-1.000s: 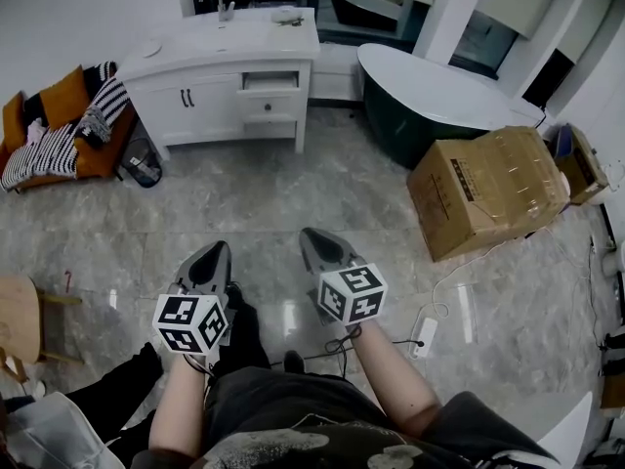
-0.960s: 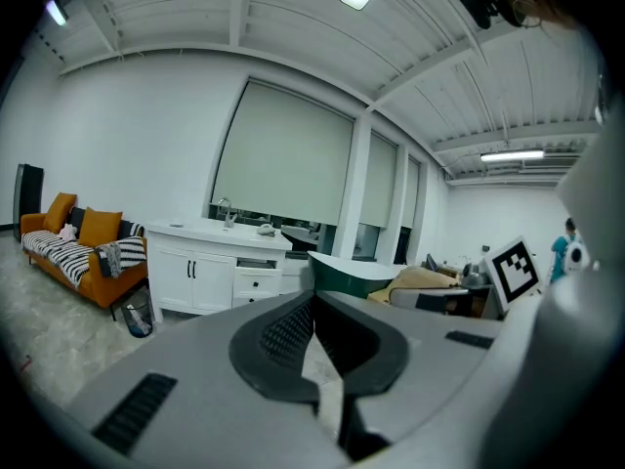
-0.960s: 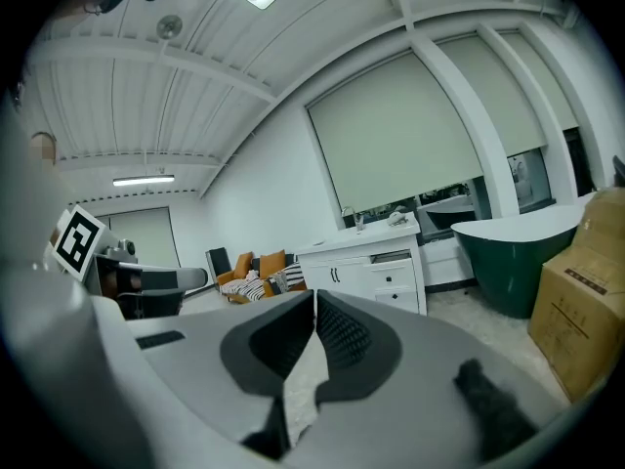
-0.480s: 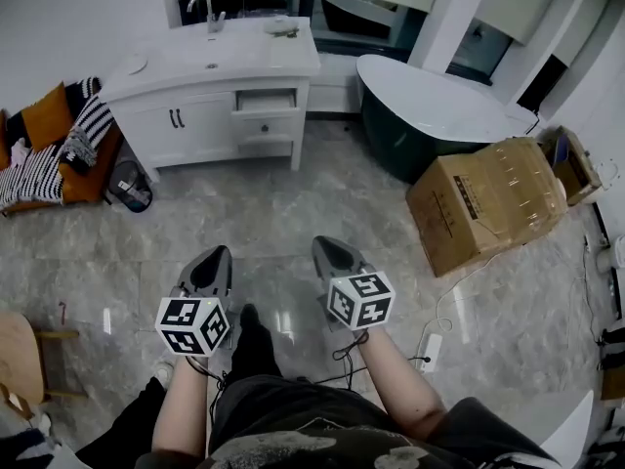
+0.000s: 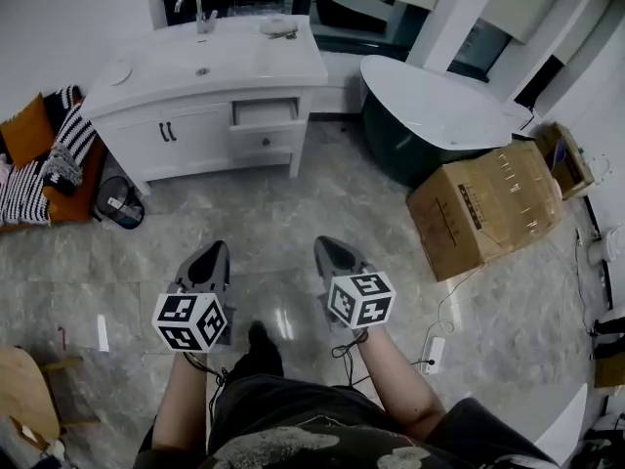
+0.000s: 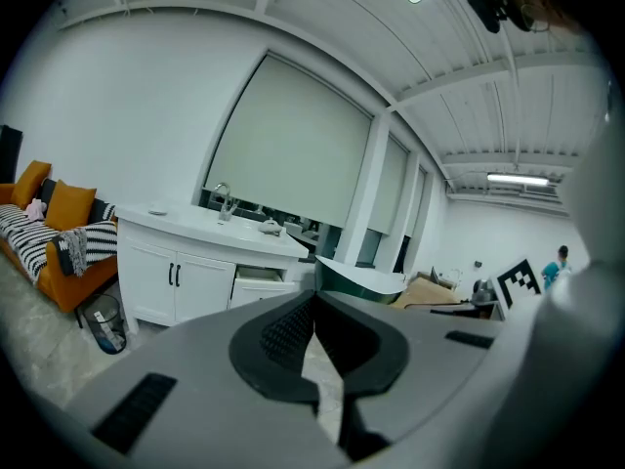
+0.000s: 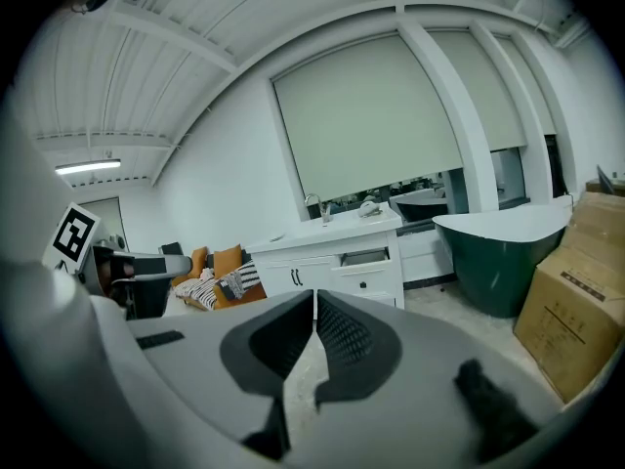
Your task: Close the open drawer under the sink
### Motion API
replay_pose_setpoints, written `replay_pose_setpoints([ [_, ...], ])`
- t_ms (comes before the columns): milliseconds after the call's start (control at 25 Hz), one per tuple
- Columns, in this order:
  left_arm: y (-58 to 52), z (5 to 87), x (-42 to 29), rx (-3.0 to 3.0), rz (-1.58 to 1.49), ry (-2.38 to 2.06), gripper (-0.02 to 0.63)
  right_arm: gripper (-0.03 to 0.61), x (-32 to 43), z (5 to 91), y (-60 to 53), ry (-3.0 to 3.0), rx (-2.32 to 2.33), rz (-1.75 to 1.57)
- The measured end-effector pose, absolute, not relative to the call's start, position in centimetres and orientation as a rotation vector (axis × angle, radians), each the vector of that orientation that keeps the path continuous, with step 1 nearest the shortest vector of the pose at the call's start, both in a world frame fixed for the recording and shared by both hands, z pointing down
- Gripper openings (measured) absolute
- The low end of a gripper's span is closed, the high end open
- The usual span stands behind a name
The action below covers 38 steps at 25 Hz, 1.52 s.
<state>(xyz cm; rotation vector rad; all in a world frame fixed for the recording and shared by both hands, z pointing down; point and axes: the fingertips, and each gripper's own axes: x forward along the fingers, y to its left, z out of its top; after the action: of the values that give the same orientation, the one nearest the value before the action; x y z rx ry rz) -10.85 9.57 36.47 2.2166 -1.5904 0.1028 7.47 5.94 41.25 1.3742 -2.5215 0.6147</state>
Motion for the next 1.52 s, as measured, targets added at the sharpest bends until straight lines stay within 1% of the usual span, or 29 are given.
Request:
replay_pose_setpoints([
  [360, 2.1, 37.0, -15.8, 2.246, 0.120, -1.523, 0.014, 0.028, 3.0, 41.6, -1.9, -2.448, 1.442, 0.593],
  [600, -2.4, 38.4, -18.3, 2.243, 0.136, -1.480, 0.014, 0.028, 1.8, 43.1, -5.4, -2.389, 1.516, 0.638],
  [1040, -8.3, 41.8, -19.3, 2.183, 0.200, -1.510, 0.015, 0.028, 3.1, 46.2, -12.6, -2.327, 1.649, 0.635],
  [1280, -13.3, 44.2, -20.0, 2.121, 0.261, -1.562, 0.015, 0.028, 0.7, 48.8, -19.6, -2.398, 1.540, 0.648],
  [1520, -19.9, 46.7, -19.3, 2.102, 0.307, -1.592, 0.015, 0.028, 0.9, 52.5, -27.6, -2.357, 1.488, 0.658],
])
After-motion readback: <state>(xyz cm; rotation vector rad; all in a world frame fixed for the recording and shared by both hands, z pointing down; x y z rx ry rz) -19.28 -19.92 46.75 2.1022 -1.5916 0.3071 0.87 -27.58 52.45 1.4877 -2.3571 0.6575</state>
